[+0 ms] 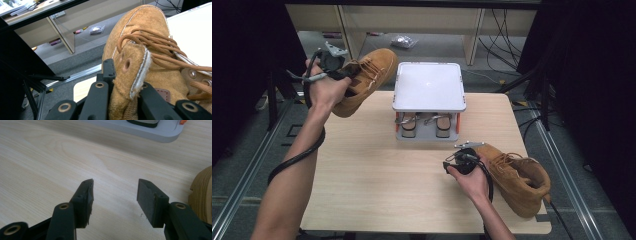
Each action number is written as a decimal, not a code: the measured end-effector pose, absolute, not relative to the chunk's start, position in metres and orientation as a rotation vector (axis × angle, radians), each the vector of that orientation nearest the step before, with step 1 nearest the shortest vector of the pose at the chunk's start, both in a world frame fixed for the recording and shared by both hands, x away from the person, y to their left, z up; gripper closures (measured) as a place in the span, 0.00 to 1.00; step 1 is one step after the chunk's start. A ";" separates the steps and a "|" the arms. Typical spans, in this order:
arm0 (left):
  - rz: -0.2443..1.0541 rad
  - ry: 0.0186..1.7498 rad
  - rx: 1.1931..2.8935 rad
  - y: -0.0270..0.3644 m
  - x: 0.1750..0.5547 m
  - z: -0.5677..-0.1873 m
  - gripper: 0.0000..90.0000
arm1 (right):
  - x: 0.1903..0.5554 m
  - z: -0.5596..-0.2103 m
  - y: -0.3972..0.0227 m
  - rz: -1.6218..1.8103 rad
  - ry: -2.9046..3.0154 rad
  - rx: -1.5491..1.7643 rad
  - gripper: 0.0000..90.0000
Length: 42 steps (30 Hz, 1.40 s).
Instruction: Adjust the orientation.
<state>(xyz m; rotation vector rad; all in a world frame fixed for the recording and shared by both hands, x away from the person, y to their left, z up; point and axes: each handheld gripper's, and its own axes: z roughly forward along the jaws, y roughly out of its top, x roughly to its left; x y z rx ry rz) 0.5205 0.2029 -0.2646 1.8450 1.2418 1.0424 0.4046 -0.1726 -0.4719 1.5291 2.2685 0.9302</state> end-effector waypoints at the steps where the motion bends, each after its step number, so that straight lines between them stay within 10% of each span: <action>1: 1.043 1.241 1.843 0.202 0.521 -0.264 0.95 | 0.404 -0.472 -0.172 0.932 2.266 1.540 0.53; 42: 0.966 1.131 1.883 0.127 0.539 -0.238 0.95 | 0.402 -0.470 -0.170 0.952 2.266 1.538 0.53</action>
